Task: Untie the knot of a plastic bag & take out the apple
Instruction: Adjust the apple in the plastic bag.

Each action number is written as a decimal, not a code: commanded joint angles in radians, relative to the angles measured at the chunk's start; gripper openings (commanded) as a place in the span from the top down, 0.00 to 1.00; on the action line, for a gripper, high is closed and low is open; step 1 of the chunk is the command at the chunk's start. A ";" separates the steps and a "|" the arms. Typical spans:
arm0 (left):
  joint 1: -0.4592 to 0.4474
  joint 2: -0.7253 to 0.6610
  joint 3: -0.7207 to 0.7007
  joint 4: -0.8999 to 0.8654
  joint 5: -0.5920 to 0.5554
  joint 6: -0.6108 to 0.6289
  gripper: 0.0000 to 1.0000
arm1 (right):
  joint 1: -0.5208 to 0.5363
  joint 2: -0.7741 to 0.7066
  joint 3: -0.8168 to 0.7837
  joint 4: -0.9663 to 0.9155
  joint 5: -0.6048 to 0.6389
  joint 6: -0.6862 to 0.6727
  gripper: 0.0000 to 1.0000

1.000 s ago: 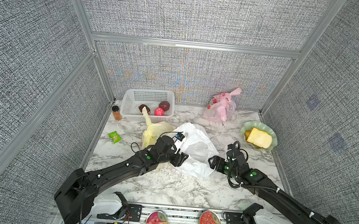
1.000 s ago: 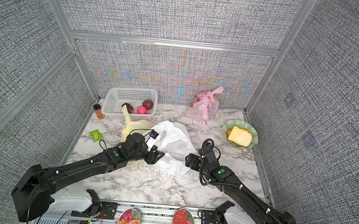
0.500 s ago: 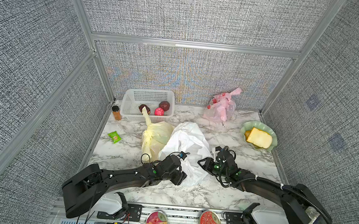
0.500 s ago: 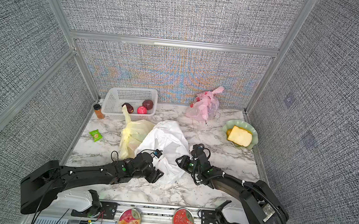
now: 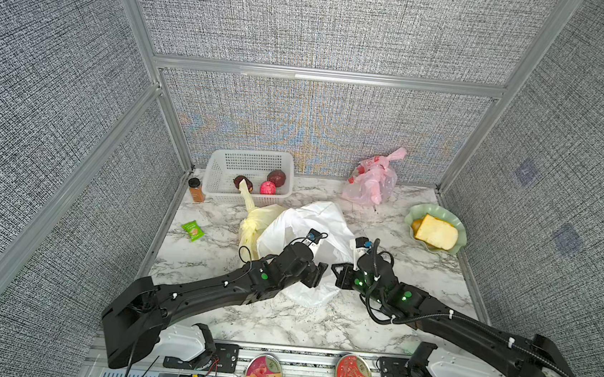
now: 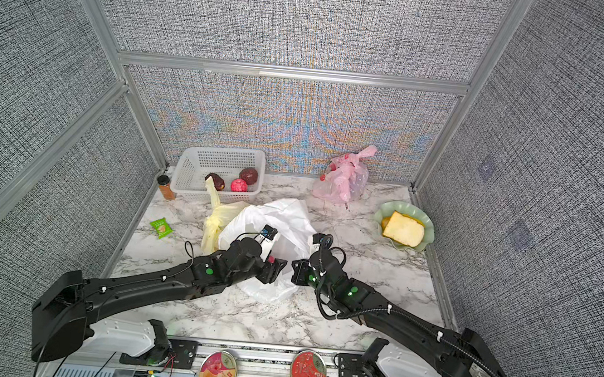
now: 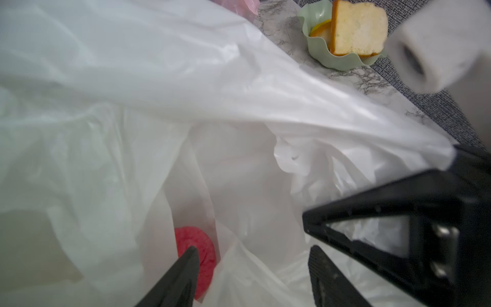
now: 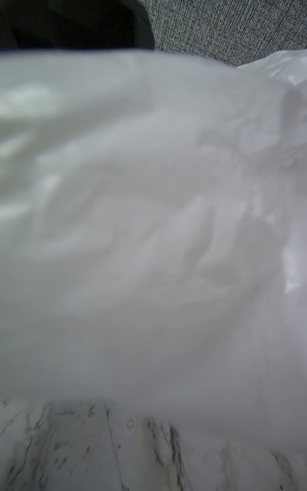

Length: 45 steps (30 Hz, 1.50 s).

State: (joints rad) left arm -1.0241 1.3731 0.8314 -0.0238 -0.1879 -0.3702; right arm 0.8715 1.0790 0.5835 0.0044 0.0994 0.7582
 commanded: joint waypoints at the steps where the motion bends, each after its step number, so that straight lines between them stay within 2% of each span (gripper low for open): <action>1: 0.002 0.090 0.040 -0.022 -0.104 -0.044 0.27 | 0.031 -0.016 0.016 -0.094 0.118 -0.046 1.00; 2: 0.001 0.129 0.065 -0.081 -0.144 -0.101 0.26 | 0.046 -0.021 0.020 -0.117 0.141 -0.059 1.00; 5: 0.001 0.214 0.107 -0.183 -0.202 -0.129 0.21 | 0.085 -0.039 0.016 -0.158 0.202 -0.092 1.00; 11: 0.001 0.212 0.015 -0.147 -0.272 -0.154 0.13 | 0.144 -0.049 -0.038 -0.123 0.229 -0.124 1.00; 13: 0.001 0.226 0.004 -0.134 -0.267 -0.136 0.09 | 0.152 -0.036 -0.046 -0.118 0.231 -0.120 1.00; 20: 0.000 0.342 0.016 -0.116 -0.181 -0.098 0.08 | 0.165 0.018 -0.047 -0.075 0.235 -0.100 1.00; 26: -0.001 0.358 0.032 -0.119 -0.143 -0.096 0.22 | 0.167 0.043 -0.037 -0.088 0.252 -0.097 1.00; 34: -0.001 0.152 0.025 -0.038 -0.069 -0.036 0.41 | 0.167 0.040 -0.063 -0.130 0.341 -0.103 1.00; 38: -0.001 0.076 0.028 -0.010 -0.056 -0.013 0.41 | 0.169 0.074 -0.075 -0.154 0.382 -0.113 1.00; 45: 0.002 0.009 -0.025 0.104 0.098 0.025 0.39 | 0.163 0.087 -0.077 -0.132 0.405 -0.095 1.00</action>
State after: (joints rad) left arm -1.0241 1.3949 0.8242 0.0063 -0.1768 -0.3721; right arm 1.0389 1.1706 0.5087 -0.1314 0.4732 0.6453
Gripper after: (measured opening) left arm 0.607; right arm 0.066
